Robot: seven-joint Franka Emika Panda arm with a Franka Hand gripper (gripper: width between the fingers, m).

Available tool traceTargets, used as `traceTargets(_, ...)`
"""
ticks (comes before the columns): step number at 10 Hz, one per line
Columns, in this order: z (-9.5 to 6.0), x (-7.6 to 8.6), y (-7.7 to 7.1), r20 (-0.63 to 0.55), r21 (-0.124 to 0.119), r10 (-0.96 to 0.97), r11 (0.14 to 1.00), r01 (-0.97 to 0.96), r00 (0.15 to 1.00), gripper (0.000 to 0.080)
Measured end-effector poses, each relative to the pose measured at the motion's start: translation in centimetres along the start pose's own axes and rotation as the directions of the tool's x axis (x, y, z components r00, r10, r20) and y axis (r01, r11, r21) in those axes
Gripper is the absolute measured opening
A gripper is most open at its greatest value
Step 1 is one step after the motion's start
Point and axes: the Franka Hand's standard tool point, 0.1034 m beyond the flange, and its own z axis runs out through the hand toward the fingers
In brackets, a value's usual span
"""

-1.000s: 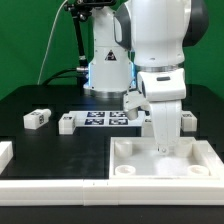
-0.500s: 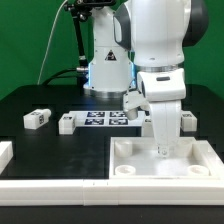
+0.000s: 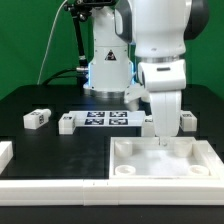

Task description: Assemble one leg

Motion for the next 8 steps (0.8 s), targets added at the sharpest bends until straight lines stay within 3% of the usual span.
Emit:
traceTargets(1,-0.9,0.3,-0.5,0.007,0.000,0.016,1.000,-0.016,1.000,0.0649)
traceTargets(3,-3.2,1.0,-1.4,0.015,-0.024,0.067,0.997,-0.067,0.998,0.0649)
traceTargets(6,-3.0,0.8,-1.5,0.014,-0.020,0.107,0.994,-0.107,0.994,0.0649)
traceTargets(8,-2.9,0.8,-1.6,0.011,-0.020,0.259,0.966,-0.259,0.966,0.0649)
